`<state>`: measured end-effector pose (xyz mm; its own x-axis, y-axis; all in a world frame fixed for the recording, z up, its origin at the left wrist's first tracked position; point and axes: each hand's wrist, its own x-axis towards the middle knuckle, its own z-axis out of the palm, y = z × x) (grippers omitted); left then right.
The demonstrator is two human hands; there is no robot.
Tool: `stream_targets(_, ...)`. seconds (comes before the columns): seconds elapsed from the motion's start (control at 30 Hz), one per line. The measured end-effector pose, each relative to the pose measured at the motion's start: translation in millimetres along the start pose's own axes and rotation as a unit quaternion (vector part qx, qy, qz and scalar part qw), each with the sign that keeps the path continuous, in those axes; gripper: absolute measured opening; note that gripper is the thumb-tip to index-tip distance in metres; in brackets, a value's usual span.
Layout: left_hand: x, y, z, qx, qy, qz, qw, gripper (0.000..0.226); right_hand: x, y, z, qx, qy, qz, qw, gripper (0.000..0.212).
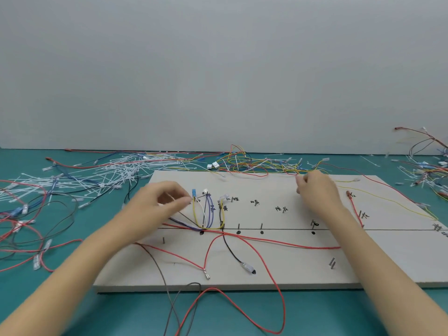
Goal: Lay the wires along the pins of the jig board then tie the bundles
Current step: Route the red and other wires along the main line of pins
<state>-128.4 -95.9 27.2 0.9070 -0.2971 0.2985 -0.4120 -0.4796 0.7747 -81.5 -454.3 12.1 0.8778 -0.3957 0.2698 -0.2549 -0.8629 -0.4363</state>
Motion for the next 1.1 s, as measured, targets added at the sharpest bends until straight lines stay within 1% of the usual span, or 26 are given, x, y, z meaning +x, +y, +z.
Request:
stream_targets(0.03, 1, 0, -10, -0.004, -0.008, -0.017, 1.0, 0.01, -7, -7, 2, 0.038, -0.015, -0.009, 0.999, 0.03)
stream_targets(0.1, 2, -5, -28, 0.011, -0.033, -0.048, 0.998, 0.01, -23, -22, 6, 0.135, -0.069, -0.03, 0.988, 0.015)
stream_targets(0.17, 2, -12, -45, 0.046, -0.07, -0.066, 0.994, 0.011, -38, -34, 5, 0.188, -0.115, -0.049, 0.974, 0.006)
stream_targets(0.2, 2, -15, -53, 0.053, -0.093, -0.076, 0.991, 0.009, -44, -37, 3, 0.184, -0.121, -0.06, 0.974, 0.009)
stream_targets(0.23, 1, -19, -61, 0.057, -0.118, -0.089, 0.987, 0.005, -48, -39, 0, 0.156, -0.104, -0.071, 0.98, 0.016)
stream_targets(0.27, 0, -22, -69, 0.067, -0.139, -0.098, 0.983, 0.011, -51, -42, -6, 0.111, -0.073, -0.079, 0.988, 0.022)
stream_targets(0.3, 0, -27, -76, 0.077, -0.153, -0.109, 0.979, 0.022, -54, -44, -13, 0.091, -0.045, -0.086, 0.991, 0.024)
stream_targets(0.33, -1, -33, -83, 0.085, -0.163, -0.124, 0.975, 0.029, -56, -47, -20, 0.116, -0.038, -0.089, 0.989, 0.024)
stream_targets(0.4, -2, -45, -94, 0.096, -0.192, -0.162, 0.963, 0.035, -61, -52, -29, 0.235, -0.071, -0.092, 0.965, 0.022)
stream_targets(0.43, -3, -51, -98, 0.099, -0.215, -0.179, 0.955, 0.036, -66, -55, -32, 0.277, -0.094, -0.094, 0.951, 0.022)
stream_targets(0.47, -4, -56, -101, 0.103, -0.235, -0.193, 0.947, 0.037, -71, -59, -33, 0.297, -0.118, -0.1, 0.942, 0.023)
stream_targets(0.57, -4, -69, -107, 0.112, -0.282, -0.21, 0.929, 0.044, -83, -66, -33, 0.315, -0.179, -0.128, 0.923, 0.025)
stream_targets(0.63, -5, -75, -107, 0.113, -0.316, -0.216, 0.917, 0.049, -86, -69, -33, 0.332, -0.2, -0.138, 0.911, 0.024)
stream_targets(0.7, -5, -79, -106, 0.117, -0.339, -0.217, 0.908, 0.047, -88, -72, -32, 0.331, -0.209, -0.142, 0.909, 0.023)
stream_targets(0.93, -7, -89, -107, 0.129, -0.379, -0.224, 0.889, 0.043, -91, -71, -26, 0.322, -0.229, -0.145, 0.907, 0.021)
stream_targets(1.0, -6, -88, -106, 0.113, -0.361, -0.216, 0.9, 0.043, -92, -72, -24, 0.331, -0.232, -0.148, 0.903, 0.021)
stream_targets(1.1, -2, -80, -99, 0.051, -0.281, -0.184, 0.941, 0.048, -94, -75, -25, 0.369, -0.249, -0.155, 0.882, 0.02)
